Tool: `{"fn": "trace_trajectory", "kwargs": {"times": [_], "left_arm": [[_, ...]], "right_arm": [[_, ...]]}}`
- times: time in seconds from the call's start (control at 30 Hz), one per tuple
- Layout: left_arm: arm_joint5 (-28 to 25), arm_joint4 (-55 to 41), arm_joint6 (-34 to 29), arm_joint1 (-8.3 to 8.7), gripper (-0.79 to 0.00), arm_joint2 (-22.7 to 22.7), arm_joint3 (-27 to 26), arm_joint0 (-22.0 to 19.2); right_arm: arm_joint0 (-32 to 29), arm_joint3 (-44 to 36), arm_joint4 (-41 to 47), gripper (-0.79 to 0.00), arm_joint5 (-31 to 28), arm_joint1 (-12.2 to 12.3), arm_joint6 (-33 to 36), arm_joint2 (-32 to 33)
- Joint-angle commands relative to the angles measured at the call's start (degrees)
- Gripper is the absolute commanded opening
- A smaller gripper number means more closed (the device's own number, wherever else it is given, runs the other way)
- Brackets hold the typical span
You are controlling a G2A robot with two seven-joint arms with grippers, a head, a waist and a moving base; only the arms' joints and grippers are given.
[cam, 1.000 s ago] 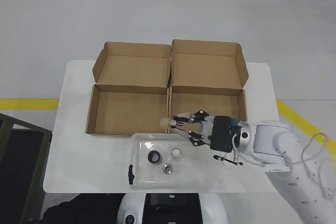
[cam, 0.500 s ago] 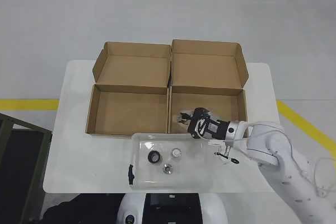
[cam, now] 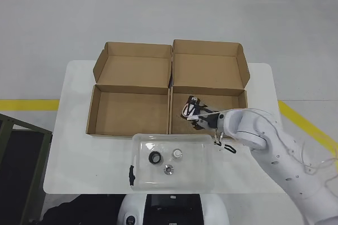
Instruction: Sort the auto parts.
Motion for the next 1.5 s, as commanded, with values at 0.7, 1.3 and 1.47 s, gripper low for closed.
{"fn": "trace_trajectory", "kwargs": {"times": [0.7, 1.3, 1.47], "left_arm": [[0.0, 0.0, 0.0, 0.0, 0.0, 0.0, 0.0, 0.0], [0.0, 0.0, 0.0, 0.0, 0.0, 0.0, 0.0, 0.0], [0.0, 0.0, 0.0, 0.0, 0.0, 0.0, 0.0, 0.0]], "right_arm": [[11.7, 16.4, 1.1, -0.785, 2.7, -5.6, 4.4, -12.6], [12.9, 19.7, 2.0, -0.456, 2.7, -7.3, 4.4, -13.6], [12.2, 16.9, 1.3, -0.428, 3.1, -7.2, 4.4, -12.5]]}}
